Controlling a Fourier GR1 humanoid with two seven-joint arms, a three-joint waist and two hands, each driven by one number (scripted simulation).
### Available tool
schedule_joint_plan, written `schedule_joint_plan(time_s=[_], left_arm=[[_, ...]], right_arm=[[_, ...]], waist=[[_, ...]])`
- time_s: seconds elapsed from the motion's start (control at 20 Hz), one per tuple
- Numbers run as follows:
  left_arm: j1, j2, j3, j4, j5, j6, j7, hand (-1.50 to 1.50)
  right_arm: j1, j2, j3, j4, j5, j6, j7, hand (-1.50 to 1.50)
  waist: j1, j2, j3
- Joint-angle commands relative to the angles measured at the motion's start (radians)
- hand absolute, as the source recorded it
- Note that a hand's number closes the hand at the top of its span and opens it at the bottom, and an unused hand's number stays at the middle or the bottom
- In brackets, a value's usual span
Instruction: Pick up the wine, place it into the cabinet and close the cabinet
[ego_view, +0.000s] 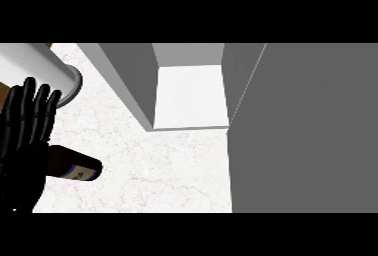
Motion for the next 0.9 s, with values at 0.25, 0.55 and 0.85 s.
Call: schedule_joint_plan(time_s=[0.25,0.55,0.85], left_arm=[[-0.009,0.177,0.124,0.053,0.569,-0.436,-0.017,-1.5],[0.062,0.265,0.163,0.118,0.955,-0.465,0.274,-1.5],[0.033,0.522,0.36,0.151,1.372,-0.423,0.462,-1.5]], right_arm=[[0.064,-0.006,0.015,-0.109,-0.045,0.038,0.013,-1.5],[0.186,-0.02,0.154,-0.167,-0.23,0.172,0.162,-1.5],[0.268,-0.026,0.207,-0.356,-0.249,0.134,0.288,-1.5]], waist=[[0.035,-0.02,-0.013],[0.04,-0.023,-0.008],[0.036,-0.02,-0.007]])
